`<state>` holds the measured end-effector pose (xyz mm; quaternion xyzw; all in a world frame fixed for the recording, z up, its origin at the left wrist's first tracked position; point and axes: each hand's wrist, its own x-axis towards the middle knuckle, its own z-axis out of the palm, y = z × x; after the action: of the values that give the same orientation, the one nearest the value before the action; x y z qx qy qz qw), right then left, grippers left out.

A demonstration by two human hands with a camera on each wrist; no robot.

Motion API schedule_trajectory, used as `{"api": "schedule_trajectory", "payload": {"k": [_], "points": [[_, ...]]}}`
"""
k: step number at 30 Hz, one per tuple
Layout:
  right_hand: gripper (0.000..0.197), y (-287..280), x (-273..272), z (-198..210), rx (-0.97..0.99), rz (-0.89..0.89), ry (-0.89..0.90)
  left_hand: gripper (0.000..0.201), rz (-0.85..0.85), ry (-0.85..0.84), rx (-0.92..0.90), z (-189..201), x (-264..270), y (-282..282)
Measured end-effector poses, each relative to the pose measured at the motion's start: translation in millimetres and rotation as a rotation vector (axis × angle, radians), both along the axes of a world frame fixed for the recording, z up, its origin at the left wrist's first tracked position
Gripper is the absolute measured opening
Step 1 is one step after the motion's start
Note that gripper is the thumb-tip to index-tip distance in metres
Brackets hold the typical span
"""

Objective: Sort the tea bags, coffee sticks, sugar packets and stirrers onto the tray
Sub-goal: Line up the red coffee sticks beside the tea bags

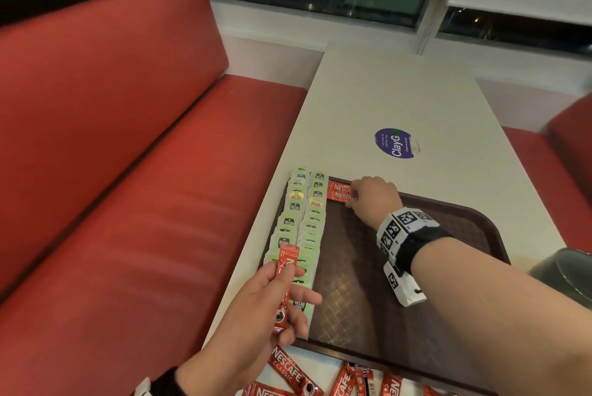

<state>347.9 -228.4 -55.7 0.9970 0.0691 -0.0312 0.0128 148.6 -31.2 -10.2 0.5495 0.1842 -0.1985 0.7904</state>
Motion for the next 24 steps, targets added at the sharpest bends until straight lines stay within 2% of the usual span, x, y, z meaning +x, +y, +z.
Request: {"api": "schedule_trajectory", "payload": {"k": [4, 6, 8, 11, 13, 15, 19, 22, 24], "points": [[0.022, 1.6, -7.2, 7.0, 0.086, -0.037, 0.010, 0.024, 0.017, 0.025, -0.036, 4.2, 0.2, -0.7], [0.020, 7.1, -17.1, 17.7, 0.282, -0.055, -0.009, 0.026, 0.030, 0.035, -0.062, 6.8, 1.8, -0.5], [0.017, 19.3, -37.9, 36.3, 0.521, -0.001, 0.010, 0.028, 0.045, 0.021, -0.073, 8.9, 5.7, -1.2], [0.015, 36.4, -90.1, 74.9, 0.710, 0.177, 0.181, 0.028, 0.072, -0.031, -0.089, 10.3, 9.8, -3.2], [0.011, 43.5, -123.3, 89.1, 0.838, 0.202, 0.341, 0.032, 0.083, -0.085, -0.138, 14.1, 11.5, -6.4], [0.009, 45.6, -144.3, 86.7, 1.007, 0.171, 0.461, 0.036, 0.106, -0.120, -0.209, 17.4, 14.4, -11.3], [0.006, 45.3, -161.4, 69.5, 1.258, 0.085, 0.481, 0.038, 0.112, -0.168, -0.291, 18.9, 19.2, -19.0], [0.009, 40.6, -163.5, 67.3, 1.347, 0.044, 0.485, 0.038, 0.052, -0.192, -0.244, 17.2, 17.9, -18.2], [0.010, 34.5, -161.7, 67.1, 1.335, 0.031, 0.458, 0.037, 0.045, -0.202, -0.165, 15.0, 16.7, -15.5]]}}
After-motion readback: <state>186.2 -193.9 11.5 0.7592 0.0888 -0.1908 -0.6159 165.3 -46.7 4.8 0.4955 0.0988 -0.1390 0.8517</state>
